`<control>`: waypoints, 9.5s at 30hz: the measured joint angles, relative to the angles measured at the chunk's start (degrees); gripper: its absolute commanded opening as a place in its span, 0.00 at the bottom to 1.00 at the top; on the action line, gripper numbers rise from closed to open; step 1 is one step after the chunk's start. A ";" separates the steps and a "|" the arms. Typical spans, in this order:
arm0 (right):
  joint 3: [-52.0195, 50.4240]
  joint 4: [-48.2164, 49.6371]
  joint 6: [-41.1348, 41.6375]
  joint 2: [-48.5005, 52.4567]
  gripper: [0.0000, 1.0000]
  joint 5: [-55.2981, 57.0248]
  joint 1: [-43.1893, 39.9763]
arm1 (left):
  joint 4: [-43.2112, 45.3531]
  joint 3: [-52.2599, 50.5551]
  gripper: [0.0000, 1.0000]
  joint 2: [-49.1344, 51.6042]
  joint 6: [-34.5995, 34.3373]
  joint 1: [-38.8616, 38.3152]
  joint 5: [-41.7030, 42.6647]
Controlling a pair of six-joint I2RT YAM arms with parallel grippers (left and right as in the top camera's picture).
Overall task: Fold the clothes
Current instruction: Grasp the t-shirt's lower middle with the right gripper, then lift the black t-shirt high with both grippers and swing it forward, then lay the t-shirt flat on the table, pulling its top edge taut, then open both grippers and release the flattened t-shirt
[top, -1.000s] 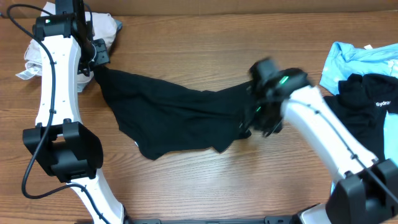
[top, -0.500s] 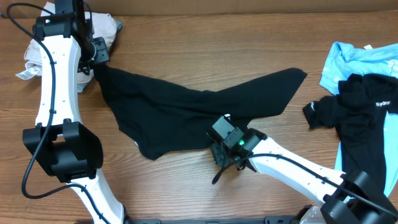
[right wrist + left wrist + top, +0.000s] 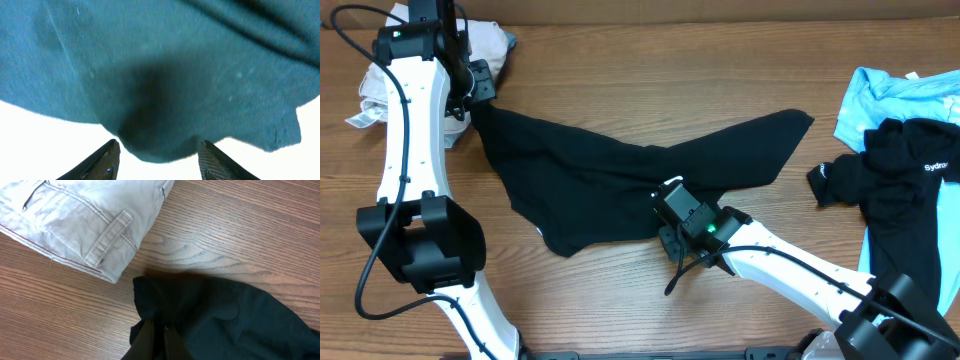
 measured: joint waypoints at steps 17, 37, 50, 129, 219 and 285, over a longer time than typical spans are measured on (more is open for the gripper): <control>0.22 2.78 -0.33 7.43 0.53 -4.07 0.02 | 0.09 0.00 0.04 0.00 0.00 0.00 -0.02; 1.36 0.72 2.93 7.80 0.04 -0.85 -4.85 | 0.42 0.00 0.04 0.00 0.00 0.00 -0.02; 7.26 -5.31 2.32 3.76 0.53 -5.01 -4.87 | 0.52 0.00 0.04 0.00 0.00 0.00 -0.02; 89.44 -53.13 -3.13 -17.94 0.04 -6.71 -44.35 | -14.12 51.95 0.04 -19.80 -0.11 -0.76 2.36; 31.19 -24.94 -7.43 14.80 0.04 -17.46 -48.85 | -16.96 14.95 0.04 17.35 -3.04 -6.67 -1.64; 30.67 -57.77 4.92 -40.04 0.77 -13.84 -49.59 | -18.73 -20.57 1.00 -42.03 -7.63 -8.52 2.71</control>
